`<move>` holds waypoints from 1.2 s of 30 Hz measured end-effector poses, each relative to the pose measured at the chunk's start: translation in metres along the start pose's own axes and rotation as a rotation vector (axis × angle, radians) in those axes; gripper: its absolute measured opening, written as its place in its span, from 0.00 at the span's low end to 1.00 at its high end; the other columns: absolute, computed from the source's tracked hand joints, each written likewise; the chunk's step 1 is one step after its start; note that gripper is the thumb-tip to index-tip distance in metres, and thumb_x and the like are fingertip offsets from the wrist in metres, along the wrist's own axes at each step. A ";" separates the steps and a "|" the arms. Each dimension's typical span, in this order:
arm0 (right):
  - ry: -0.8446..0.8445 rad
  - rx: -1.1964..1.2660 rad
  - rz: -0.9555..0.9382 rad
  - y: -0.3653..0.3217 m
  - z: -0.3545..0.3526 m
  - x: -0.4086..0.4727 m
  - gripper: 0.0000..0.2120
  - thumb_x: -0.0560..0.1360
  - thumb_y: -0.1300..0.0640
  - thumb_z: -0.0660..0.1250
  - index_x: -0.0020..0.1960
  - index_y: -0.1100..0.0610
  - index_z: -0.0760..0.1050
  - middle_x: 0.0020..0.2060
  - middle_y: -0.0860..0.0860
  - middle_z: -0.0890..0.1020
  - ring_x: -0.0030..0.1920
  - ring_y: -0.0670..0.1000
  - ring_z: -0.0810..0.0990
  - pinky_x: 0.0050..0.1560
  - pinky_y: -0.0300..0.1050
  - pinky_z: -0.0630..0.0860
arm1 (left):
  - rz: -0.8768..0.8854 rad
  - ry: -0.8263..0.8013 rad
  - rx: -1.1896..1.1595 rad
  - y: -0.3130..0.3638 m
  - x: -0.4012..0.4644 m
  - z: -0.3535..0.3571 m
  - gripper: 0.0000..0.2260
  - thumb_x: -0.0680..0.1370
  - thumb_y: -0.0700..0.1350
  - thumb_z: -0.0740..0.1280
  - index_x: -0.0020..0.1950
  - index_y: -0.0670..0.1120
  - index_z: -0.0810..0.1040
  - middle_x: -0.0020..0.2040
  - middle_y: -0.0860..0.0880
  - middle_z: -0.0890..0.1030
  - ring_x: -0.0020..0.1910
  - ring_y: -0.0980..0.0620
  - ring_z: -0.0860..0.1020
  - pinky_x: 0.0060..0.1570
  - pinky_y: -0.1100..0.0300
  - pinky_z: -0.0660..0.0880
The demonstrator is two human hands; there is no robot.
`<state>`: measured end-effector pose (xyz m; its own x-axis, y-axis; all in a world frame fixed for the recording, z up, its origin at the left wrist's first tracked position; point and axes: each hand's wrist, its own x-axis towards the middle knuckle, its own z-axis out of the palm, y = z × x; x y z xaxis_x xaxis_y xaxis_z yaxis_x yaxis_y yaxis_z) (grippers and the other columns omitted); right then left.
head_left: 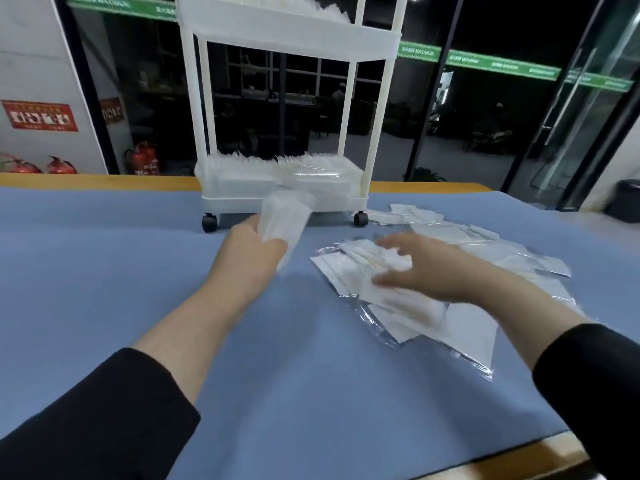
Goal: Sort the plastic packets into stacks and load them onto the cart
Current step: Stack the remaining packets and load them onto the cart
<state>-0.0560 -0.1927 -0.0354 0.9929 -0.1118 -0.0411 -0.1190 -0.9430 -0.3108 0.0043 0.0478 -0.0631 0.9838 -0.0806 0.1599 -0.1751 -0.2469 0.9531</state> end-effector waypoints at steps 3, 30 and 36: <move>-0.226 -0.205 0.049 0.011 0.007 -0.008 0.44 0.71 0.32 0.70 0.80 0.44 0.56 0.76 0.42 0.65 0.74 0.50 0.67 0.62 0.45 0.64 | -0.011 -0.110 0.084 -0.007 0.000 0.008 0.09 0.78 0.39 0.65 0.45 0.53 0.77 0.42 0.52 0.81 0.38 0.51 0.76 0.32 0.64 0.69; 0.488 1.079 -0.024 -0.066 0.051 0.021 0.06 0.79 0.56 0.68 0.47 0.55 0.83 0.39 0.48 0.83 0.37 0.43 0.77 0.39 0.35 0.73 | -0.219 -0.248 -0.582 -0.005 -0.006 0.021 0.13 0.83 0.51 0.66 0.63 0.46 0.81 0.57 0.44 0.86 0.56 0.41 0.84 0.60 0.39 0.79; 0.366 1.059 0.036 -0.085 0.066 0.011 0.13 0.81 0.47 0.64 0.64 0.47 0.72 0.50 0.47 0.81 0.44 0.44 0.81 0.41 0.37 0.77 | -0.189 -0.161 -0.634 -0.007 -0.007 0.022 0.11 0.80 0.45 0.69 0.60 0.44 0.82 0.53 0.39 0.86 0.53 0.36 0.85 0.55 0.29 0.78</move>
<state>-0.0356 -0.0931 -0.0725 0.9092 -0.3838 0.1612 0.0818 -0.2149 -0.9732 -0.0019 0.0286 -0.0764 0.9690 -0.2466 -0.0178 0.1033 0.3386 0.9352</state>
